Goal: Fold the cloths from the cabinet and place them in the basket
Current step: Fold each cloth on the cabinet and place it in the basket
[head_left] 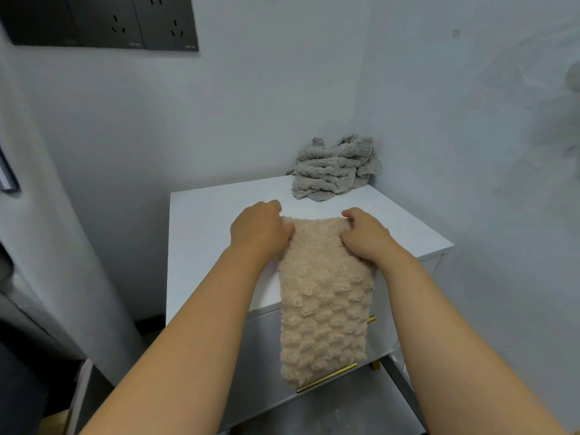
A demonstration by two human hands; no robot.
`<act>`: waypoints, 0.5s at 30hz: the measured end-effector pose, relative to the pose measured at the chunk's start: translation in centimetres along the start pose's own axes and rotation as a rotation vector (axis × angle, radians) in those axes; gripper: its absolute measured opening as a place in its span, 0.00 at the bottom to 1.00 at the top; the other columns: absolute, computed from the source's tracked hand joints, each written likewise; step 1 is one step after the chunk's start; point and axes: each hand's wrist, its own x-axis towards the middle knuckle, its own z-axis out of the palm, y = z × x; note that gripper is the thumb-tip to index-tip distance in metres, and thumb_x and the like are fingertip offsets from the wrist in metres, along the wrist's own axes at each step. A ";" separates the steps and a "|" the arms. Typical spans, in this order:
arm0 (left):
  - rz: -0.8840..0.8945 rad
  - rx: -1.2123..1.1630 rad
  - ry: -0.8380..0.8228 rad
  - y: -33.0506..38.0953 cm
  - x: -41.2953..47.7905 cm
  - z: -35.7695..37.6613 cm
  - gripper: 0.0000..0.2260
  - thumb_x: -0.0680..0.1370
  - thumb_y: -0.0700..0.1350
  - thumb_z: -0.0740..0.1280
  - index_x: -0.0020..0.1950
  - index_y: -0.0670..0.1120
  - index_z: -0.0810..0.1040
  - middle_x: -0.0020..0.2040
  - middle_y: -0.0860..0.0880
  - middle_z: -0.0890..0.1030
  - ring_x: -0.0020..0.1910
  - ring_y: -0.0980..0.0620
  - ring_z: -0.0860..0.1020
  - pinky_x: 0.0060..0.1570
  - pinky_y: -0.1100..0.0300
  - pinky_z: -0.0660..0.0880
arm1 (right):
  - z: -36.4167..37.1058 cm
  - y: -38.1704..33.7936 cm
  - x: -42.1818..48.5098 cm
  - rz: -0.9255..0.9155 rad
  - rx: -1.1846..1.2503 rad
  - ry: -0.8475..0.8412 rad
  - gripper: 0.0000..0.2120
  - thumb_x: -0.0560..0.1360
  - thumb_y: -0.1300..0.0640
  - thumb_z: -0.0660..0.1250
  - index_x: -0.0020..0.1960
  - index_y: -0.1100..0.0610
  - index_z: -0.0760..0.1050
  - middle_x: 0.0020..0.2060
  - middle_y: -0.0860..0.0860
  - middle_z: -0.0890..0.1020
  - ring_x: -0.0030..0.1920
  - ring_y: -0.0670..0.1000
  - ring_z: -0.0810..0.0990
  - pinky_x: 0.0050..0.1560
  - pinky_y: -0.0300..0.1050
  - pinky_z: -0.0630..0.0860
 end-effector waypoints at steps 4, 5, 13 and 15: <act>-0.059 -0.087 -0.188 0.2 0.4 0.6 0.27 0.75 0.57 0.68 0.68 0.45 0.68 0.64 0.46 0.74 0.62 0.45 0.72 0.56 0.53 0.71 | -0.4 0.3 -0.1 -0.023 0.049 -0.002 0.26 0.75 0.61 0.63 0.71 0.53 0.64 0.68 0.52 0.71 0.67 0.55 0.70 0.70 0.57 0.63; -0.066 -0.137 -0.207 0.3 0.4 0.7 0.28 0.74 0.54 0.70 0.70 0.45 0.66 0.65 0.46 0.73 0.63 0.45 0.71 0.57 0.54 0.70 | -0.6 0.3 -0.1 -0.026 0.043 -0.007 0.26 0.75 0.62 0.64 0.72 0.53 0.64 0.67 0.53 0.71 0.67 0.55 0.70 0.69 0.57 0.64; -0.160 -0.659 -0.166 0.7 0.7 0.6 0.33 0.71 0.33 0.71 0.73 0.49 0.64 0.55 0.44 0.74 0.52 0.46 0.76 0.51 0.56 0.75 | -1.4 0.1 -0.2 -0.055 0.116 -0.090 0.34 0.73 0.64 0.66 0.75 0.51 0.57 0.70 0.55 0.67 0.60 0.54 0.74 0.61 0.50 0.73; -0.214 -0.862 -0.155 0.4 1.0 0.5 0.33 0.71 0.30 0.71 0.72 0.49 0.66 0.51 0.45 0.72 0.47 0.46 0.76 0.51 0.54 0.76 | -1.8 0.0 -0.1 -0.045 0.195 -0.125 0.36 0.73 0.67 0.67 0.76 0.52 0.56 0.71 0.55 0.66 0.47 0.51 0.78 0.50 0.48 0.77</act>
